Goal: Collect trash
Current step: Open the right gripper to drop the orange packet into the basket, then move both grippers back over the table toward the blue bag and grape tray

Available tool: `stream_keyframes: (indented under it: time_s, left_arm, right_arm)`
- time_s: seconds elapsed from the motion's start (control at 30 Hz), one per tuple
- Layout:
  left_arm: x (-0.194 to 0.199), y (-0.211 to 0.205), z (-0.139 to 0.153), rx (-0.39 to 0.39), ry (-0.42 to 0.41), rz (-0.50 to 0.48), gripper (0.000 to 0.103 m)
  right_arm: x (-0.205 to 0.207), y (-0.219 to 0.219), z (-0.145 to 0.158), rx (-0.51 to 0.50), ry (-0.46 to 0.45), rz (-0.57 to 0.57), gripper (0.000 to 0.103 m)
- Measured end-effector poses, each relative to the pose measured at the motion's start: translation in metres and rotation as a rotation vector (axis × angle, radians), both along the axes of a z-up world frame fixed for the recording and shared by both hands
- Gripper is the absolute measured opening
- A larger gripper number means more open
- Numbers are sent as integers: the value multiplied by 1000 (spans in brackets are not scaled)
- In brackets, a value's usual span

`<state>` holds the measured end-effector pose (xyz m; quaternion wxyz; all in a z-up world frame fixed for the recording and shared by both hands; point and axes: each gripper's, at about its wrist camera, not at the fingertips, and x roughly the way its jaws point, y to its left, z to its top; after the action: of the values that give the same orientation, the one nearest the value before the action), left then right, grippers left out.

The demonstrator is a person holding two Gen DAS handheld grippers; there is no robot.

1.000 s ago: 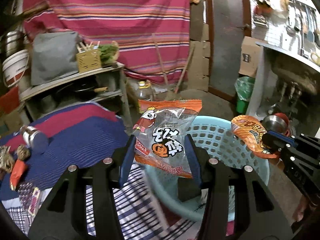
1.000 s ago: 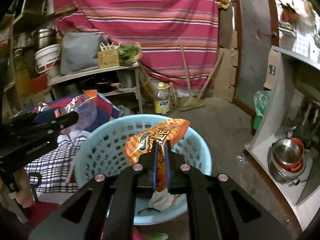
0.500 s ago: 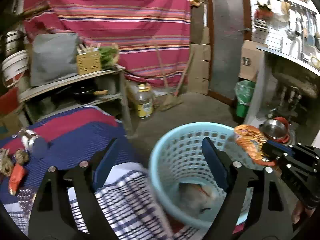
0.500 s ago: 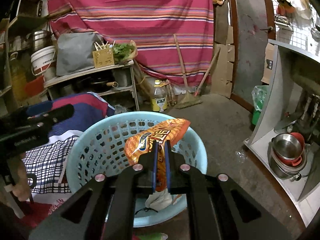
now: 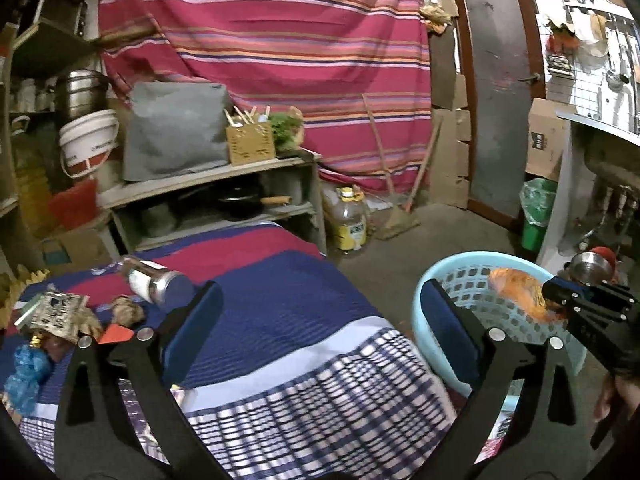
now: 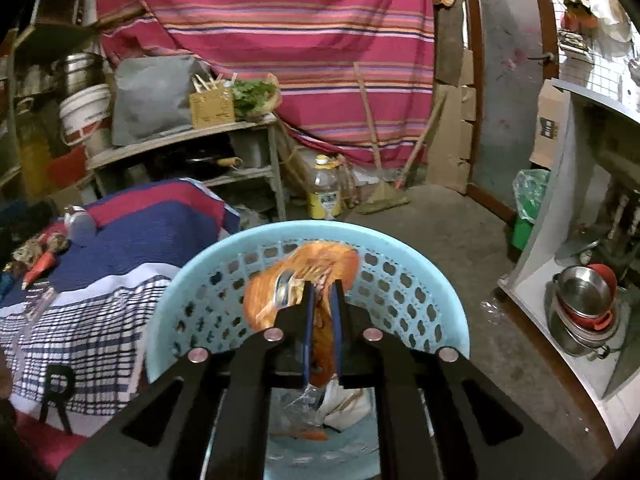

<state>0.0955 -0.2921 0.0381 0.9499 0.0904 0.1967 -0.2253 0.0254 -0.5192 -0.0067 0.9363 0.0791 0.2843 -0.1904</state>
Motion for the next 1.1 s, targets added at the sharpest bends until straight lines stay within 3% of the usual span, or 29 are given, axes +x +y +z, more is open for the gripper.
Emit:
stream_keyframes:
  time_s: [0.03, 0.07, 0.23, 0.37, 0.57, 0.77, 1.1]
  left_arm:
    - [0, 4, 1, -4, -2, 6, 97]
    - [0, 8, 2, -8, -3, 13, 97]
    - [1, 38, 7, 0, -35, 87, 97]
    - [6, 70, 13, -8, -50, 163, 97]
    - [13, 127, 18, -9, -51, 253, 97]
    - [23, 183, 18, -57, -8, 323, 97]
    - [43, 250, 9, -52, 36, 424, 97]
  right_arm:
    - [3, -1, -2, -3, 17, -14, 52]
    - [3, 0, -3, -11, 18, -22, 70]
    - [-1, 10, -1, -24, 8, -42, 71]
    - [-2, 30, 11, -48, -39, -41, 85]
    - [9, 86, 34, -75, -104, 26, 91]
    - [33, 148, 38, -47, -123, 126, 92]
    - [81, 244, 27, -4, -108, 272, 92]
